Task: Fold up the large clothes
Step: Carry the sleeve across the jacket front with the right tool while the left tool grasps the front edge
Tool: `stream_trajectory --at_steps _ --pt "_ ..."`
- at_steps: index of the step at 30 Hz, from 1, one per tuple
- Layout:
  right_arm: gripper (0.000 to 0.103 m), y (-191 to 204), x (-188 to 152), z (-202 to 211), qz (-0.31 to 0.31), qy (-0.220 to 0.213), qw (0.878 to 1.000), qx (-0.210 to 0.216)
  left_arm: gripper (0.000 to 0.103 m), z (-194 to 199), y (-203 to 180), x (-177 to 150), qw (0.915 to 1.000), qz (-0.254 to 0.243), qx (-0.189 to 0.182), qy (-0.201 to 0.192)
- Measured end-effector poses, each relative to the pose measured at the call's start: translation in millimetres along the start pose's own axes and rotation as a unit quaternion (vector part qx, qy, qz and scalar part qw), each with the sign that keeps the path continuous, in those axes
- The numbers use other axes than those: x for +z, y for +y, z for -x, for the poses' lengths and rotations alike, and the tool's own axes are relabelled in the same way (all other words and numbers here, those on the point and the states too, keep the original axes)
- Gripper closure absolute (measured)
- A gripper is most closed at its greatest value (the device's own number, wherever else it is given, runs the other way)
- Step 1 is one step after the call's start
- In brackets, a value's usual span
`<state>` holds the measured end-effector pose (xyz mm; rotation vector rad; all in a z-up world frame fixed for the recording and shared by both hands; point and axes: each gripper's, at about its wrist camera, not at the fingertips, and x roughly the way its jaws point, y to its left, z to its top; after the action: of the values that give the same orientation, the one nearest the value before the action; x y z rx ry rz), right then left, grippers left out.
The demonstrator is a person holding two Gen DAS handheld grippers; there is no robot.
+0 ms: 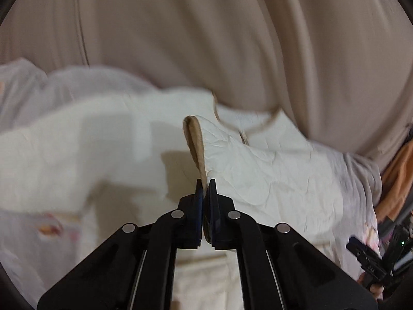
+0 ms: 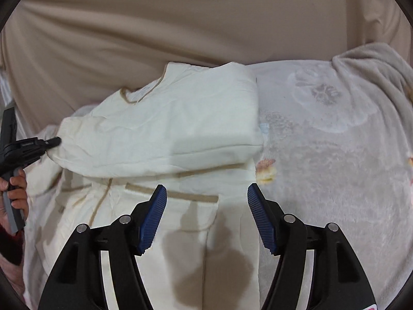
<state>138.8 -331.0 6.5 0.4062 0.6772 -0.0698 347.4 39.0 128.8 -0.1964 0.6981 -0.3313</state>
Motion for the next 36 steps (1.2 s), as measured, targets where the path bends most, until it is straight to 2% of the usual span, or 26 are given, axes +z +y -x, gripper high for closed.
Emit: stream_trajectory --at_steps 2,6,9,11,13,15,16,18,19,21,22,24,29,30,32,34,36 --pt "0.039 -6.2 9.5 -13.5 -0.042 0.013 0.998 0.037 0.1 -3.7 12.0 14.4 0.9997 -0.008 0.02 -0.013" --pt "0.039 -2.6 24.4 -49.8 -0.11 0.046 0.988 0.096 0.1 -42.3 38.0 18.0 0.9975 -0.011 0.069 0.003" --pt "0.04 -1.2 34.2 -78.6 -0.151 0.06 0.981 0.106 0.1 -71.6 62.5 5.1 0.9962 0.009 0.083 0.024" --pt "0.05 -2.9 41.8 -91.2 -0.178 0.058 0.977 0.104 0.1 -85.6 72.9 -3.3 0.9957 0.019 0.085 0.031" --pt "0.085 -5.4 51.0 -89.2 -0.195 0.033 0.974 0.112 0.1 -91.7 77.0 -9.6 0.9954 0.018 0.089 0.031" --pt "0.092 -4.2 58.7 -71.1 -0.196 -0.02 0.971 0.135 0.1 -94.3 77.7 -13.7 0.9957 0.013 0.087 0.028" --pt "0.094 3.3 62.2 -55.0 -0.17 -0.06 0.975 0.131 0.1 -96.3 76.8 -16.3 0.9959 0.01 0.086 0.027" --pt "0.095 13.6 61.6 -41.0 -0.127 -0.098 0.983 0.094 0.1 -103.3 74.3 -21.4 0.9965 0.006 0.077 0.032" --pt "0.096 16.8 59.8 -45.3 -0.108 -0.093 0.987 0.067 0.1 -108.6 71.4 -23.9 0.9961 0.003 0.081 0.034" --pt "0.096 15.2 55.6 -78.5 -0.077 -0.034 0.996 -0.013 0.1 -114.7 64.9 -27.5 0.9955 -0.006 0.088 0.035" --pt "0.096 13.4 50.3 -94.4 -0.067 -0.008 0.997 -0.032 0.1 -117.5 63.5 -29.7 0.9953 -0.011 0.09 0.036" --pt "0.096 12.8 44.4 -104.7 -0.058 0.008 0.998 -0.034 0.1 -119.0 58.5 -31.7 0.9939 -0.024 0.102 0.034" --pt "0.09 30.8 48.8 -68.5 -0.045 0.003 0.997 -0.057 0.098 -117.1 58.6 -35.7 0.9933 -0.033 0.107 0.027" --pt "0.089 33.7 50.3 -58.1 -0.042 -0.005 0.997 -0.071 0.098 -117.2 58.7 -36.6 0.9932 -0.033 0.108 0.027" --pt "0.086 43.0 55.9 -34.4 -0.021 -0.051 0.994 -0.099 0.098 -120.0 59.7 -36.0 0.9928 -0.033 0.112 0.026" --pt "0.086 50.4 63.3 -19.4 0.008 -0.087 0.99 -0.109 0.098 -120.8 56.5 -37.1 0.9919 -0.038 0.118 0.025" --pt "0.086 64.3 77.8 -22.0 0.03 -0.096 0.99 -0.101 0.098 -121.2 53.8 -37.7 0.9908 -0.045 0.125 0.024"
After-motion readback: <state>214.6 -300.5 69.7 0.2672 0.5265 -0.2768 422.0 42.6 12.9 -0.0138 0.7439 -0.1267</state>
